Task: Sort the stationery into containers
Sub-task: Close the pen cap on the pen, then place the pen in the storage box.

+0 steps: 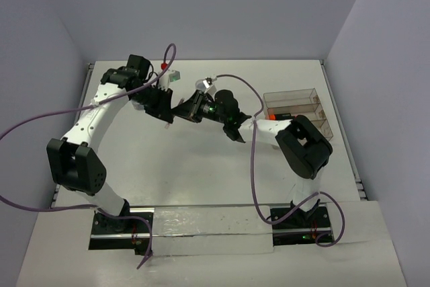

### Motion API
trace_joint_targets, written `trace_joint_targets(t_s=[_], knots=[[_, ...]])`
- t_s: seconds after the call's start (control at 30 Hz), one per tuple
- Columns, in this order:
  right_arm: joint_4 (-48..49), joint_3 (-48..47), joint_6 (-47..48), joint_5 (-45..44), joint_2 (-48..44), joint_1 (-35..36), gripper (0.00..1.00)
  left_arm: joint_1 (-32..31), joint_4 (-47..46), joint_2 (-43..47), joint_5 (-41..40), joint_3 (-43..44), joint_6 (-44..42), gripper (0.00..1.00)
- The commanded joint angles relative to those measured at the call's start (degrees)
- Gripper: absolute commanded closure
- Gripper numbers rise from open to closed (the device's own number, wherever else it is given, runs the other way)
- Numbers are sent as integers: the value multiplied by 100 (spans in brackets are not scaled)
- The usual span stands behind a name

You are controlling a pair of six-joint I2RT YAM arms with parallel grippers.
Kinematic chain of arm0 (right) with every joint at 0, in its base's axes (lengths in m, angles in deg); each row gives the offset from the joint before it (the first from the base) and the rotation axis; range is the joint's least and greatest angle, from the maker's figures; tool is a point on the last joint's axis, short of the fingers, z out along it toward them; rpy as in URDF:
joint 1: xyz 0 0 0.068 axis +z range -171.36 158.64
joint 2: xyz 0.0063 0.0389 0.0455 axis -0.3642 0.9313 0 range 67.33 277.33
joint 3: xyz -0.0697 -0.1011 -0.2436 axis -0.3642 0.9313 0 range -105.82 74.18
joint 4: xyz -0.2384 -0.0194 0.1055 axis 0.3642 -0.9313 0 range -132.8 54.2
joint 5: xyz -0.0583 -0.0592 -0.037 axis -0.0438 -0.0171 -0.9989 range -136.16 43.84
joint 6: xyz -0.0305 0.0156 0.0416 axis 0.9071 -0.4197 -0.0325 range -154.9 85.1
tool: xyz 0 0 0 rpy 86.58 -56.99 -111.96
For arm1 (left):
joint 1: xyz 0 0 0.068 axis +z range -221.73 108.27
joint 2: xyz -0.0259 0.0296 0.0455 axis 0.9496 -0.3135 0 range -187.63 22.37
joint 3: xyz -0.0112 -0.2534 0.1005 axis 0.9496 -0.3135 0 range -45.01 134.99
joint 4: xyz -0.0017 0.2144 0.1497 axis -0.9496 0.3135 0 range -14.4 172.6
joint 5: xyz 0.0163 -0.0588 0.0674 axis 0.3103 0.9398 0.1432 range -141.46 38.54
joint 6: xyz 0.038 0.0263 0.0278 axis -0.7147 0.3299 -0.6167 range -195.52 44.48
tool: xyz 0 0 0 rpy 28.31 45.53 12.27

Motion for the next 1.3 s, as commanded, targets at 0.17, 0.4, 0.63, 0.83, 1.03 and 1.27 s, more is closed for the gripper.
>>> trace_joint_targets(t_s=[0.17,0.4,0.63,0.83,1.03,1.27], knots=[[-164,246,-191,1297,158,197,100,37,-1912,-96,524,553,-368,64],[-60,289,-256,1333,168,68,100,129,-1874,-144,395,680,-330,51],[-116,556,-195,1319,-187,-419,100,632,-2157,137,471,752,71,45],[-1219,1344,491,809,-1460,-1570,100,784,-2850,801,-160,17,134,43],[-1817,2300,666,310,-2625,-3073,100,819,-3016,929,-203,-397,177,42],[-2802,3064,976,202,-3864,-5507,100,925,-2899,791,-239,-624,205,42]])
